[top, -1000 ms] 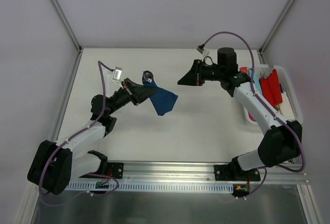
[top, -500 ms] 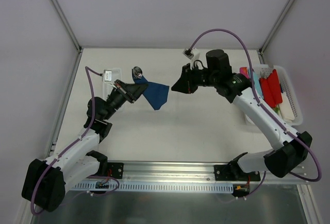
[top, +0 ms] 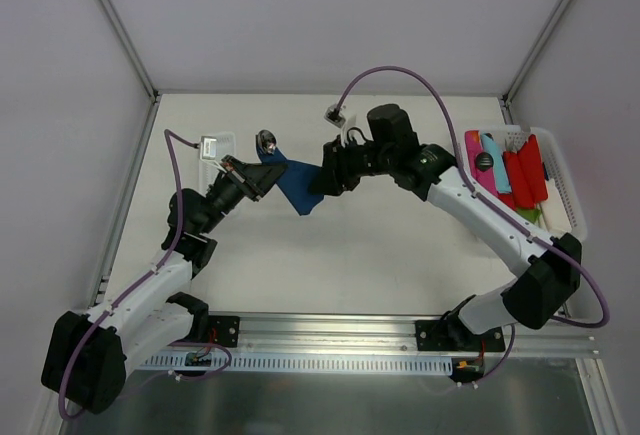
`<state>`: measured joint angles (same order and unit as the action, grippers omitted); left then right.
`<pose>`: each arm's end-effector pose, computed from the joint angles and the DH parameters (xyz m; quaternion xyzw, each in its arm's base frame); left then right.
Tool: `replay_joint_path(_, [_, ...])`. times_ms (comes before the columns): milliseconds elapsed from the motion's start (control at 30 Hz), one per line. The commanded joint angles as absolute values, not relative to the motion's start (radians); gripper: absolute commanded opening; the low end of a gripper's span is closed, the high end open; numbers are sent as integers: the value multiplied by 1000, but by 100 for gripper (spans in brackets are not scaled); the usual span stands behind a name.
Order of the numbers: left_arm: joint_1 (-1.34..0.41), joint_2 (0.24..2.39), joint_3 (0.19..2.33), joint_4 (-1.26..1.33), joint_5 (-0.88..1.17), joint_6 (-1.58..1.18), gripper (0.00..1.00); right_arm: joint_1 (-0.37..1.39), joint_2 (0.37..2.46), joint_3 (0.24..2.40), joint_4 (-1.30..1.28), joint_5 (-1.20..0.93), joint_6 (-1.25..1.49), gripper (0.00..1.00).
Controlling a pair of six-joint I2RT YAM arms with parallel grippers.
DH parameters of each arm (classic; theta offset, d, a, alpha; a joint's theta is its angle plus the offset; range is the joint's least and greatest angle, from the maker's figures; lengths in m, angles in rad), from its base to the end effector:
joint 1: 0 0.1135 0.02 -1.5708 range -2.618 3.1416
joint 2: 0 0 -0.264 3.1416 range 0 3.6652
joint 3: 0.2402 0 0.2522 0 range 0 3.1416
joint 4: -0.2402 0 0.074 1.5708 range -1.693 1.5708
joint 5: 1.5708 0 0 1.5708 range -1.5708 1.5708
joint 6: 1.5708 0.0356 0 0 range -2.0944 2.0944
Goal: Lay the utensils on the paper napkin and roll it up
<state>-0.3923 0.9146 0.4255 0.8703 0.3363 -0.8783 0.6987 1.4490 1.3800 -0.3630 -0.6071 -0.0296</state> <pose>0.1833 -0.0886 0.3006 0.0016 0.5696 -0.5601 0.6016 0.2398 0.2279 0.3753 -0.4368 0.6936 0.4067 0.4033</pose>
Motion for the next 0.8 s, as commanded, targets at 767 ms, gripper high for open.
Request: replay_joint_path(767, [-403,907,474,943,436,-936,0,735,1509,1407,-256,-644,-52,67])
